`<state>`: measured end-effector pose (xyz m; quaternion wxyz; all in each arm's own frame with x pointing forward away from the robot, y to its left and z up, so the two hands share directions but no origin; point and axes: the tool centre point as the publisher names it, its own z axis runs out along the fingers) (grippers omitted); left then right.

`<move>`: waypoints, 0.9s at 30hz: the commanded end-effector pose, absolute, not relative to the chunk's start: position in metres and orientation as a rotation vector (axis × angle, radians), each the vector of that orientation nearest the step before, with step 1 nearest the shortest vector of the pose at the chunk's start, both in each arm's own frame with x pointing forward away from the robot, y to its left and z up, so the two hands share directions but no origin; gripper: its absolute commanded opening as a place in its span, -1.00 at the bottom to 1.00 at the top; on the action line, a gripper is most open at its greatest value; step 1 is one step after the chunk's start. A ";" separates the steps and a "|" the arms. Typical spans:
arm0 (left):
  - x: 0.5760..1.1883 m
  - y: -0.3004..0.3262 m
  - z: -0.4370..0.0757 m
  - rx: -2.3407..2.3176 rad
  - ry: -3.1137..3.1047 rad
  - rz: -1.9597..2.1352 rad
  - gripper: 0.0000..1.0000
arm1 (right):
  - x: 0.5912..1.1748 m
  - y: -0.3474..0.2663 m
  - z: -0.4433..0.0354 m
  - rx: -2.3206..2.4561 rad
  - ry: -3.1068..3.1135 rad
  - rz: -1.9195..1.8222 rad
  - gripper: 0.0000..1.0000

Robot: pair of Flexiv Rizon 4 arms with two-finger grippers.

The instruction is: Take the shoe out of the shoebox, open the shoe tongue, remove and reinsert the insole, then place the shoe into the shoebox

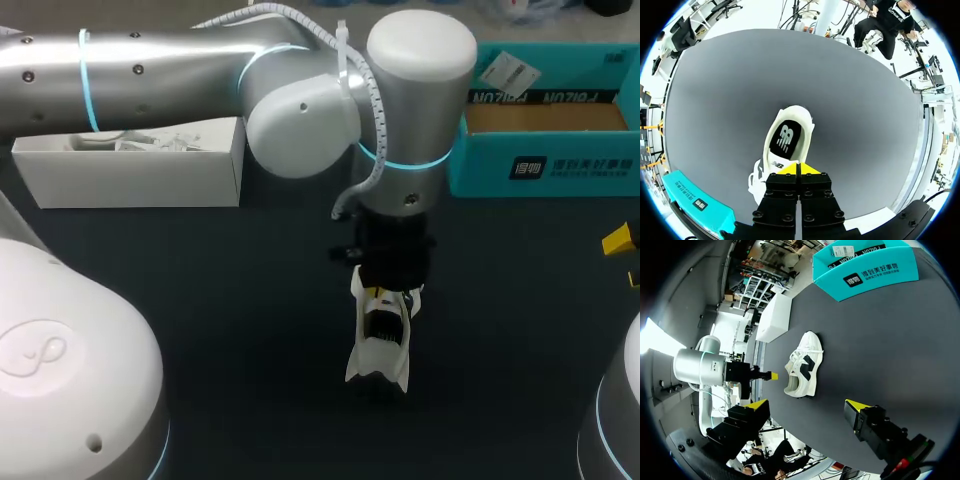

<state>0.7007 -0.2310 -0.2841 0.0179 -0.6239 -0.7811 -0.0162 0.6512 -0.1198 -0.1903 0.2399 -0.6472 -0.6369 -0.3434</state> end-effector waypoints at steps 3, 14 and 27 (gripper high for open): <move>0.687 -0.229 -0.274 -1.269 -2.755 -0.088 -1.00 | 0.650 -0.119 -0.190 -1.775 -1.744 -0.940 1.00; 0.657 -0.241 -0.265 -0.410 -2.967 -0.414 -1.00 | 0.650 -0.119 -0.190 -1.775 -1.744 -0.940 1.00; 0.665 -0.241 -0.293 -0.268 -3.018 0.136 -1.00 | 0.650 -0.119 -0.190 -1.775 -1.744 -0.940 1.00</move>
